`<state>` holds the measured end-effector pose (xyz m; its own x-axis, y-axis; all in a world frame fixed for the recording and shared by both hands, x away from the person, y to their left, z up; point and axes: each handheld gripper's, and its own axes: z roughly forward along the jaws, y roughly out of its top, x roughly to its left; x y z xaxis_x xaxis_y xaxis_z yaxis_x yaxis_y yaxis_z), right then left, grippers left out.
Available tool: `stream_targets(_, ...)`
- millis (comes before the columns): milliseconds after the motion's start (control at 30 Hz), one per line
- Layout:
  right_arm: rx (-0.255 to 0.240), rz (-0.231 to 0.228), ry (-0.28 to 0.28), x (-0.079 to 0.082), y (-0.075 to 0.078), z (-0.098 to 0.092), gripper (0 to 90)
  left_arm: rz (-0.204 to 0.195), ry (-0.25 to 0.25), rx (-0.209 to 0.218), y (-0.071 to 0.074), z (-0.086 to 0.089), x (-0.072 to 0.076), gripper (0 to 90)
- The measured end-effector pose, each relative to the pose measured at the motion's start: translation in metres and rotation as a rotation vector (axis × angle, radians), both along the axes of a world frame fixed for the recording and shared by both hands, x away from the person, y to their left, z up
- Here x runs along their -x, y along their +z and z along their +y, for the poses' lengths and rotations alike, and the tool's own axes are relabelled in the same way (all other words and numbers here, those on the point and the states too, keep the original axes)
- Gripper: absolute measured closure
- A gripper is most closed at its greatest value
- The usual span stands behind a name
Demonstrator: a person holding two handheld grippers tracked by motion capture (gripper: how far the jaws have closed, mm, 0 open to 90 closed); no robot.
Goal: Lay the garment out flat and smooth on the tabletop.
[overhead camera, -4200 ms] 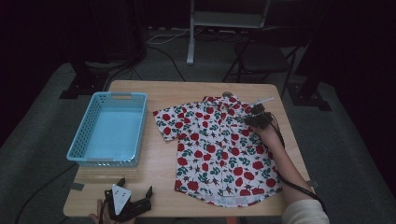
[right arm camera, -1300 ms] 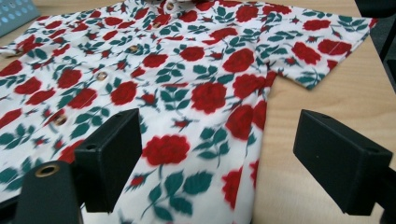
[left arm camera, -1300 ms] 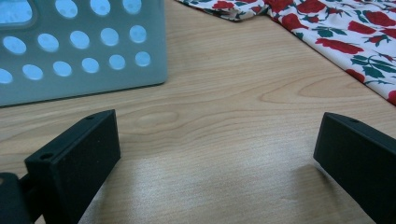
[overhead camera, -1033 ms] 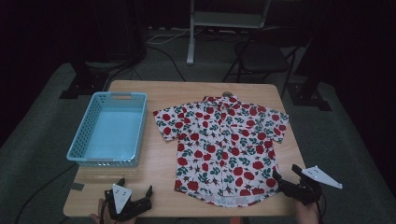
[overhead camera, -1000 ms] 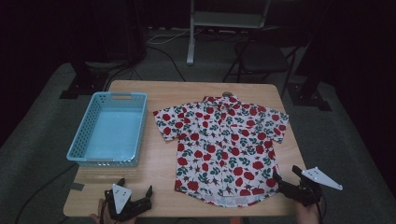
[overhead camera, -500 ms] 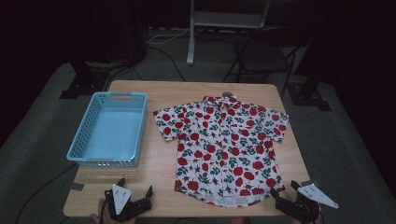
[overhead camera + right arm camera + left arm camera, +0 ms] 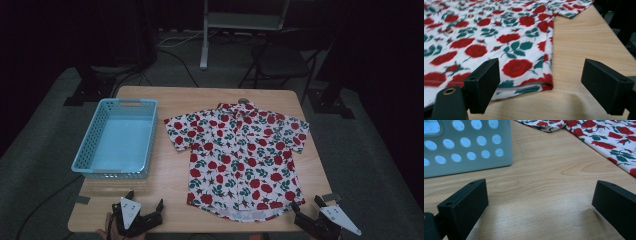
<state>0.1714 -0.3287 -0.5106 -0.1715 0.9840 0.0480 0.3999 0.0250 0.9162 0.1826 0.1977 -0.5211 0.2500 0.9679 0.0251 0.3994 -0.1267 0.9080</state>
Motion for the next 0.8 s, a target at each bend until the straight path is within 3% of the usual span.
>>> stream_targets(133,-0.022,-0.034,0.002,-0.003,-0.002,0.001,14.8,0.002,0.001,0.0,0.0,0.0,0.0,1.1)
stream_targets(300,0.022,-0.045,-0.008,-0.009,-0.004,0.004,14.8,0.001,0.002,0.001,0.0,0.0,0.0,1.1)
stream_targets(367,0.018,-0.048,-0.008,-0.01,-0.004,0.004,14.8,0.001,0.003,0.0,0.0,0.0,0.0,1.2)
stream_targets(800,0.041,-0.039,-0.024,-0.015,-0.005,0.005,14.8,0.003,0.006,0.001,0.0,0.0,0.0,1.1)
